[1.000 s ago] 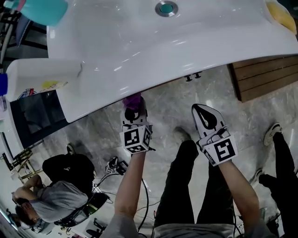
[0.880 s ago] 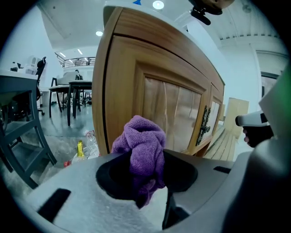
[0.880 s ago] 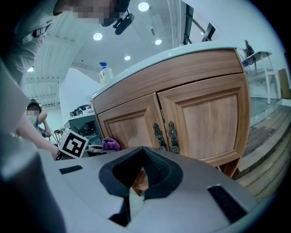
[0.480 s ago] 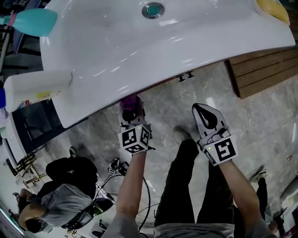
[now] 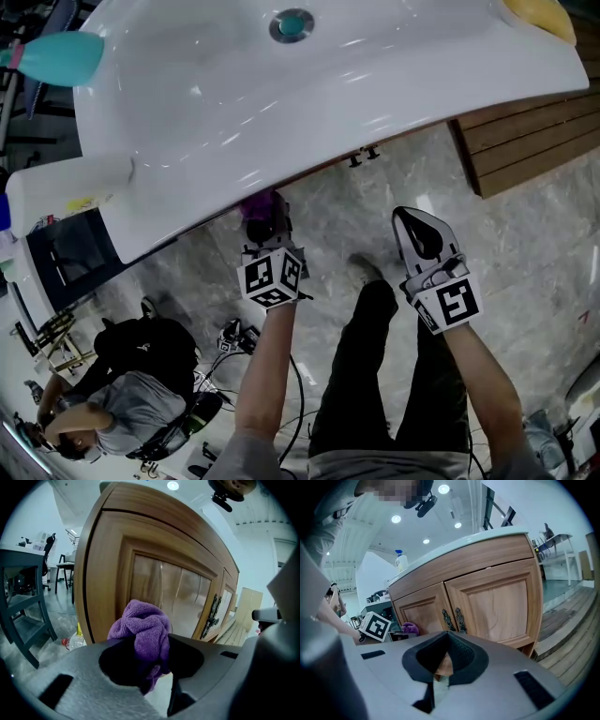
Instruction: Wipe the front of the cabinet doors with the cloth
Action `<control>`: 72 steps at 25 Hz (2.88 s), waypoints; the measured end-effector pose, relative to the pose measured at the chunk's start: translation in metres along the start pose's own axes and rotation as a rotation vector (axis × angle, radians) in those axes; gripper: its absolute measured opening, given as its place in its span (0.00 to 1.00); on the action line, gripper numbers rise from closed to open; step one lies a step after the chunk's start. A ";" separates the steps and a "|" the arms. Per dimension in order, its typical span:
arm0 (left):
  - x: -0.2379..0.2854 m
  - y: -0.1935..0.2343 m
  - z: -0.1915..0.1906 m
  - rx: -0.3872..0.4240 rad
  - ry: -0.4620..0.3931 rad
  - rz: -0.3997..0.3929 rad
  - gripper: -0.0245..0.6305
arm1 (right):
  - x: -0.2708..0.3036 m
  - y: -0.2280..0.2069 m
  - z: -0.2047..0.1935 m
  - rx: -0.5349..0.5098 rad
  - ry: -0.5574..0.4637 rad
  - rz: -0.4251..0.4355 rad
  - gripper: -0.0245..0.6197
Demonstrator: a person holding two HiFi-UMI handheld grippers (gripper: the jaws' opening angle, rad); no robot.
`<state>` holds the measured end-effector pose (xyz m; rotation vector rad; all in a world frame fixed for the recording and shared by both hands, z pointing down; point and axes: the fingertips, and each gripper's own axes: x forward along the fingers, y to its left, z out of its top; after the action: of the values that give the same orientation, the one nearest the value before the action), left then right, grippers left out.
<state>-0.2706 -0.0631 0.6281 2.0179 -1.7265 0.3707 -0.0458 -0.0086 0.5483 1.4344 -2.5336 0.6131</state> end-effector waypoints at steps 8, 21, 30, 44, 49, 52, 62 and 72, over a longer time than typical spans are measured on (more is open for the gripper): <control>0.010 -0.026 0.001 0.013 0.003 -0.036 0.25 | -0.007 -0.014 -0.001 0.011 -0.002 -0.013 0.05; 0.028 -0.084 0.004 0.049 0.009 -0.119 0.25 | -0.023 -0.047 0.002 0.034 -0.012 -0.047 0.05; 0.039 -0.122 0.004 0.058 0.011 -0.168 0.25 | -0.032 -0.066 0.006 0.047 -0.025 -0.061 0.05; 0.028 -0.150 0.015 0.091 -0.020 -0.279 0.25 | -0.023 -0.048 0.004 0.050 -0.019 -0.016 0.05; 0.010 -0.138 0.017 0.098 -0.039 -0.271 0.25 | -0.015 -0.027 0.001 0.041 -0.004 0.020 0.05; -0.002 -0.121 0.015 0.114 -0.042 -0.259 0.25 | -0.008 -0.013 -0.001 0.035 0.004 0.039 0.05; -0.028 -0.046 -0.015 0.078 -0.005 -0.152 0.25 | 0.018 0.038 -0.009 0.013 0.021 0.110 0.05; -0.022 0.027 -0.067 0.027 0.096 -0.012 0.25 | 0.037 0.051 -0.013 -0.007 0.025 0.121 0.05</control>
<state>-0.2952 -0.0139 0.6798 1.9952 -1.6583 0.4820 -0.1095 -0.0085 0.5587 1.2702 -2.6150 0.6368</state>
